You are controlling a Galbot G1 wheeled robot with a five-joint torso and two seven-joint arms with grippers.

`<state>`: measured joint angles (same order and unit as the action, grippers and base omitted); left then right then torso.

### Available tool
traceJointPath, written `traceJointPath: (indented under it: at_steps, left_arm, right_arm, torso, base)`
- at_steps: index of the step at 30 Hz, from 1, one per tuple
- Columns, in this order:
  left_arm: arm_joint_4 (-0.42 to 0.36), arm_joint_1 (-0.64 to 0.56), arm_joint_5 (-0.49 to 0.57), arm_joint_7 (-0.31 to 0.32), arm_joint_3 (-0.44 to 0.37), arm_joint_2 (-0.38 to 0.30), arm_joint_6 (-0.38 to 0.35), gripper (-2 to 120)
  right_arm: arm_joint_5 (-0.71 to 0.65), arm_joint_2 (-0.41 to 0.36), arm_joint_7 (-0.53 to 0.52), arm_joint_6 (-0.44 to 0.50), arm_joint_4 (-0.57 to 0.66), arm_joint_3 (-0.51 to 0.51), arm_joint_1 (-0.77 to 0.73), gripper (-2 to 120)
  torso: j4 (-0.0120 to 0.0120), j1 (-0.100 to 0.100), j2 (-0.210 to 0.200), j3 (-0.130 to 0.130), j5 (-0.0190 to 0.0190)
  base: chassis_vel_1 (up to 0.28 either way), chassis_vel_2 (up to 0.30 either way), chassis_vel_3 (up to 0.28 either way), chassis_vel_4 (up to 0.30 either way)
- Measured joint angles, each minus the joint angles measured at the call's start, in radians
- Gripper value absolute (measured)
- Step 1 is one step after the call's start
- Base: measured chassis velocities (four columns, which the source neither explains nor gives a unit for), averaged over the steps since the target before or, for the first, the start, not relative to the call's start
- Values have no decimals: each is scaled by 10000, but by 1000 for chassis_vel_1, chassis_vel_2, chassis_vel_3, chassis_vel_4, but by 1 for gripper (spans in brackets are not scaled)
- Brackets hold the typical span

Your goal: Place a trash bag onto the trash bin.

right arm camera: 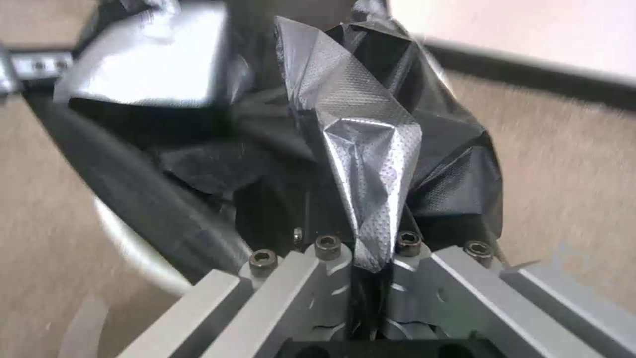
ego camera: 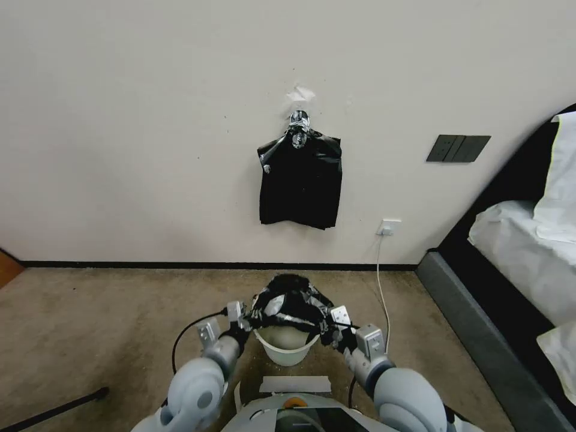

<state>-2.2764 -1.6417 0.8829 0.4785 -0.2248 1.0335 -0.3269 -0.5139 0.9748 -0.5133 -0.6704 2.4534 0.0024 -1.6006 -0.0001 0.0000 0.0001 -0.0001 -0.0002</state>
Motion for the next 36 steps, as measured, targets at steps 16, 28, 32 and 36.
traceJointPath:
  at_steps: [16,28,32,36]
  left_arm:
    - [-275,-1146,-484,345,-370,-416,-266,0]
    - [549,-1452,-1782,17,-71,-33,191,0]
    - [1178,-999,-2034,-292,36,181,411,0]
    - [1496,-761,-2103,-428,19,252,524,0]
  right_arm:
    - [94,7,-333,-7,-7,-45,-513,0]
    - [-48,147,-483,-41,-665,-256,-590,0]
    - [17,265,-402,130,-1291,-250,-174,0]
    - [127,342,-355,169,-1660,-269,-4,0]
  torso:
    - [1,0,-1,0,1]
    - [1,0,-1,1,1]
    - [1,0,-1,1,2]
    - [0,0,-1,0,2]
  base:
    - [0,0,0,0]
    - [0,0,0,0]
    - [0,0,0,0]
    - [0,0,0,0]
